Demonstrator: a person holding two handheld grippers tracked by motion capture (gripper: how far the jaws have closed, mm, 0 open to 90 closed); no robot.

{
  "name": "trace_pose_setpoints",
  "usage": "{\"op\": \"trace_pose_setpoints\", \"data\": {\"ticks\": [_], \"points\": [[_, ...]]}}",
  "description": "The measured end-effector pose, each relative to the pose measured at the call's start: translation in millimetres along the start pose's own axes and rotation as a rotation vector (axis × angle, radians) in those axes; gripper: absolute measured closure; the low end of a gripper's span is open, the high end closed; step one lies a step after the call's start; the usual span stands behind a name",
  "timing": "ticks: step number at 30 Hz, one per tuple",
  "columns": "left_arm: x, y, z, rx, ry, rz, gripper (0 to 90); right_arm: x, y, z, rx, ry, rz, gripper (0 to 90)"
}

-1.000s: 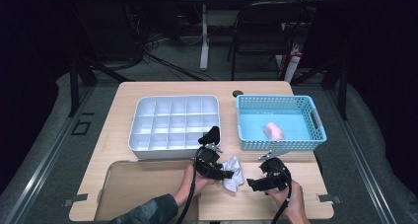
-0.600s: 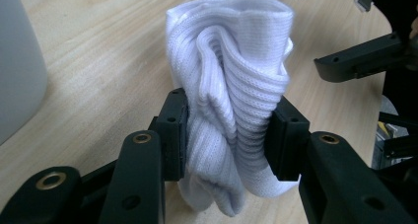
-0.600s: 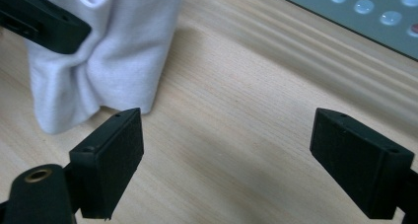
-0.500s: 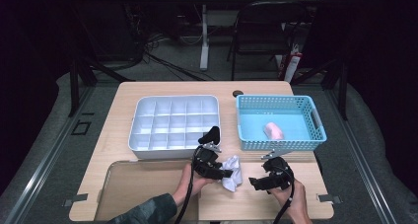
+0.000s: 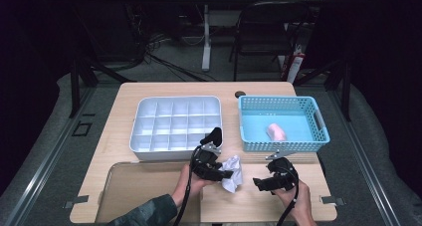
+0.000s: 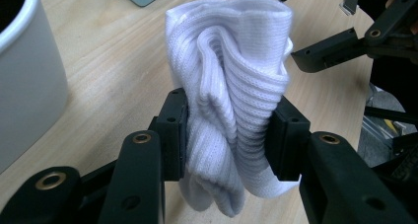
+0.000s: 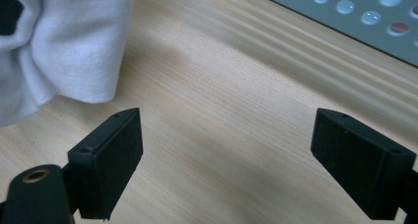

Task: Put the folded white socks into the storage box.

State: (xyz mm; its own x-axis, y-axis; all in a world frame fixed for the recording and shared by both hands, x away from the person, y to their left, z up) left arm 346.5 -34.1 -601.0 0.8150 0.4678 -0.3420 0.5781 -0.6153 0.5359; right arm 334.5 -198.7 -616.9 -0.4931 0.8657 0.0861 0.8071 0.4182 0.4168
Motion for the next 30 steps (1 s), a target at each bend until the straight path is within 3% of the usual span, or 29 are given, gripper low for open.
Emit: {"op": "trace_pose_setpoints", "data": {"ticks": [18,30], "points": [[-2.6,-1.7,-15.9,-0.018,0.054,0.058,58.3,-3.1,-0.9,-1.0,0.009,-0.012,-0.002,11.7],[0.0,-4.1,-28.3,-0.034,0.096,0.070,58.3,-2.1,-0.7,-0.4,0.010,-0.004,-0.002,10.7]]}}
Point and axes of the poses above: each handheld gripper's, and its own axes: z roughly forward along the jaws, y roughly out of its top, x roughly to its left, the point moved 9 cm from there along z, roughly forward along the jaws, and after that the axes turned 9 degrees about x, right-handed, at the moved point
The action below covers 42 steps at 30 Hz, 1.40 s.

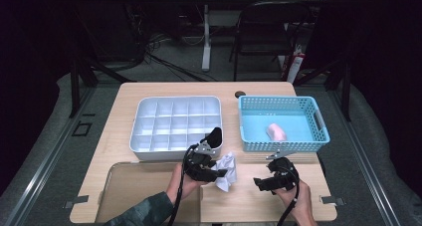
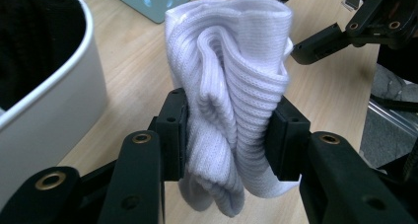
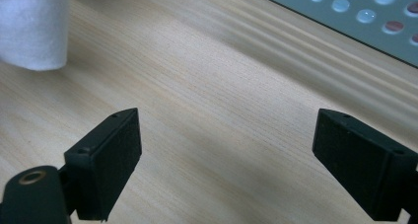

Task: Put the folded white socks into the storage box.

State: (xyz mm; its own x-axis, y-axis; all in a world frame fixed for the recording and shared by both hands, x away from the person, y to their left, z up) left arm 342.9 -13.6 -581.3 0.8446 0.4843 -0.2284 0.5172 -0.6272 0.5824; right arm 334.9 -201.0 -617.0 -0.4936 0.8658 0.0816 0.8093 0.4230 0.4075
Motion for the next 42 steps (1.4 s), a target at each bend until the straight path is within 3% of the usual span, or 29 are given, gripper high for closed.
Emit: {"op": "trace_pose_setpoints", "data": {"ticks": [19,42], "points": [[3.1,-5.6,-21.8,-0.038,0.029,0.010,58.2,0.5,0.7,1.1,-0.006,0.000,0.004,10.8],[22.0,-24.8,-57.9,-0.086,0.089,-0.034,58.2,-0.9,0.6,2.7,0.002,-0.002,0.006,9.4]]}}
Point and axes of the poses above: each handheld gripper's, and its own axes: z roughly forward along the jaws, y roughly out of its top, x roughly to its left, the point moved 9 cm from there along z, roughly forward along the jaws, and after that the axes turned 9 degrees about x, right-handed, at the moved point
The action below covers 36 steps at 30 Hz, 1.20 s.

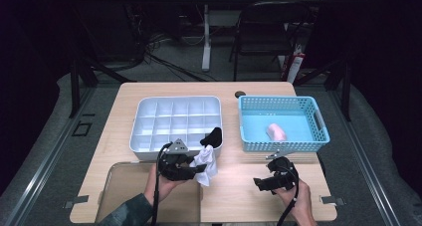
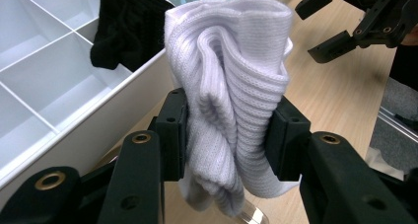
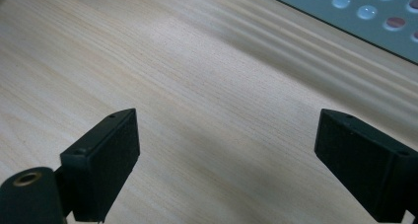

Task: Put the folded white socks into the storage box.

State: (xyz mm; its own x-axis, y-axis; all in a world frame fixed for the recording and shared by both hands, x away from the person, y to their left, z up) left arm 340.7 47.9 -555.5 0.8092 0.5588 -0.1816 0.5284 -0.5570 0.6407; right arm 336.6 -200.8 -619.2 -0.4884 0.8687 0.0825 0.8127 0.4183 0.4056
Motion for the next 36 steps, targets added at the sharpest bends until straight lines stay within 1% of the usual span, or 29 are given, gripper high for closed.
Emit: {"op": "trace_pose_setpoints", "data": {"ticks": [2,3,10,13,19,20,23,25,26,28,32,36], "points": [[0.8,0.0,-3.2,-0.009,0.007,-0.002,58.2,-0.3,-0.2,0.3,0.003,-0.002,-0.001,9.4],[1.5,0.0,-4.5,-0.008,0.010,0.004,58.2,-0.3,-0.2,0.3,0.003,-0.002,-0.001,9.4],[10.3,4.7,-15.6,-0.036,0.063,0.004,58.2,0.0,0.1,-0.2,0.000,-0.001,0.000,9.4],[16.4,8.3,-21.0,-0.056,0.086,0.002,58.2,0.1,0.3,-0.5,0.005,-0.003,-0.002,9.4],[30.7,16.9,-29.4,-0.099,0.124,-0.018,58.2,1.0,1.2,-0.3,0.003,-0.004,-0.001,9.4],[32.8,18.4,-29.5,-0.105,0.138,-0.019,58.2,0.1,1.3,-0.9,0.005,-0.008,-0.002,9.5],[40.4,25.7,-32.8,-0.118,0.259,0.034,58.2,-0.1,1.6,-1.4,0.002,-0.004,0.000,9.5],[44.1,31.1,-33.4,-0.134,0.270,0.027,58.2,-0.6,1.9,-0.9,0.004,0.000,0.000,9.5],[46.8,33.3,-33.3,-0.142,0.291,0.029,58.2,-0.8,2.2,-0.1,0.003,-0.002,0.002,9.5],[52.5,35.6,-30.6,-0.141,0.317,0.029,58.2,-0.6,2.1,0.0,0.006,0.000,0.000,9.4],[65.1,37.7,-23.4,-0.145,0.344,0.003,58.2,-0.7,2.6,-0.3,0.002,-0.003,0.000,9.5],[74.8,40.6,-17.3,-0.141,0.364,-0.006,58.2,-0.6,2.9,-0.6,-0.001,-0.001,0.002,9.5]]}}
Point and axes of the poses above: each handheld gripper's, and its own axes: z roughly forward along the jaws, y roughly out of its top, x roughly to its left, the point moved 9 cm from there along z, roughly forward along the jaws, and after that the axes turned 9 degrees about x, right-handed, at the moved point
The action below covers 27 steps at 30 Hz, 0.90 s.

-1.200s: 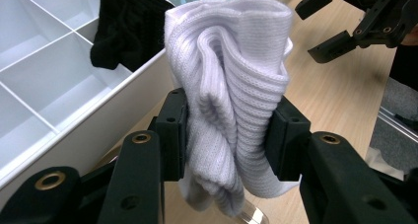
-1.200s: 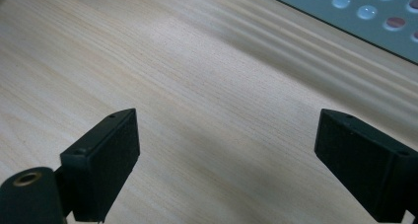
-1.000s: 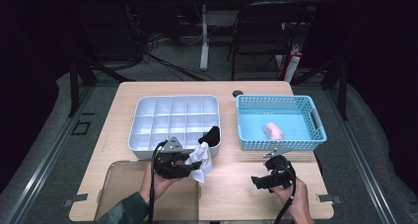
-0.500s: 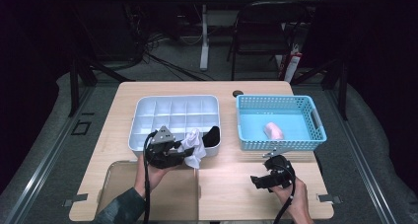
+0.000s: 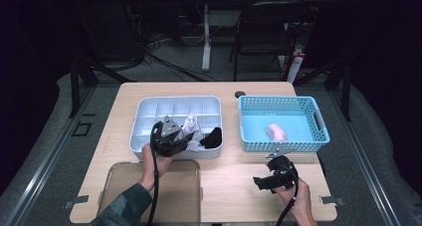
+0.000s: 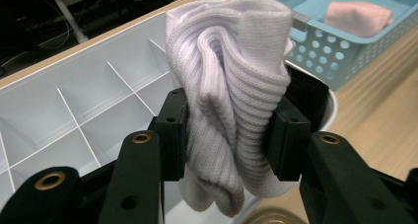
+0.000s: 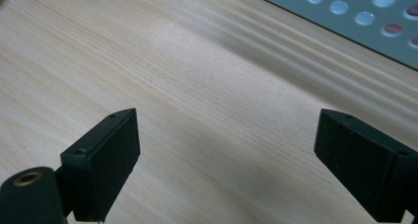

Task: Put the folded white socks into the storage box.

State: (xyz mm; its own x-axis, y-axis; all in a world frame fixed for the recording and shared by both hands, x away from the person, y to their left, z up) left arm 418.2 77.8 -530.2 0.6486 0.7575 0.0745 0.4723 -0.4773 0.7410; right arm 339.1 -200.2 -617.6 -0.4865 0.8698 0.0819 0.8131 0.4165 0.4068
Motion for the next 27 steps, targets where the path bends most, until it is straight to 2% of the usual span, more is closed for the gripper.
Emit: {"op": "trace_pose_setpoints", "data": {"ticks": [6,12,18,21,24,27], "points": [[8.4,-3.3,15.8,0.024,0.027,-0.008,58.2,-0.5,-0.4,-0.7,0.002,-0.001,0.000,9.7],[11.7,-6.3,27.6,0.055,0.045,0.009,58.2,0.3,0.0,-0.2,-0.001,0.000,0.000,9.6],[6.0,-9.8,34.5,0.083,0.022,0.020,58.3,-0.9,-0.9,-1.1,0.006,-0.005,-0.006,9.7],[1.7,-13.0,39.2,0.100,-0.011,0.006,58.2,0.2,-0.4,-0.7,0.000,0.001,-0.002,9.7],[-0.5,-17.5,45.8,0.127,-0.030,0.003,58.3,0.9,-0.5,-0.5,0.002,0.003,-0.004,9.8],[-0.4,-18.3,47.2,0.130,-0.040,-0.003,58.3,0.6,-0.8,-0.3,0.007,0.002,-0.006,9.8]]}}
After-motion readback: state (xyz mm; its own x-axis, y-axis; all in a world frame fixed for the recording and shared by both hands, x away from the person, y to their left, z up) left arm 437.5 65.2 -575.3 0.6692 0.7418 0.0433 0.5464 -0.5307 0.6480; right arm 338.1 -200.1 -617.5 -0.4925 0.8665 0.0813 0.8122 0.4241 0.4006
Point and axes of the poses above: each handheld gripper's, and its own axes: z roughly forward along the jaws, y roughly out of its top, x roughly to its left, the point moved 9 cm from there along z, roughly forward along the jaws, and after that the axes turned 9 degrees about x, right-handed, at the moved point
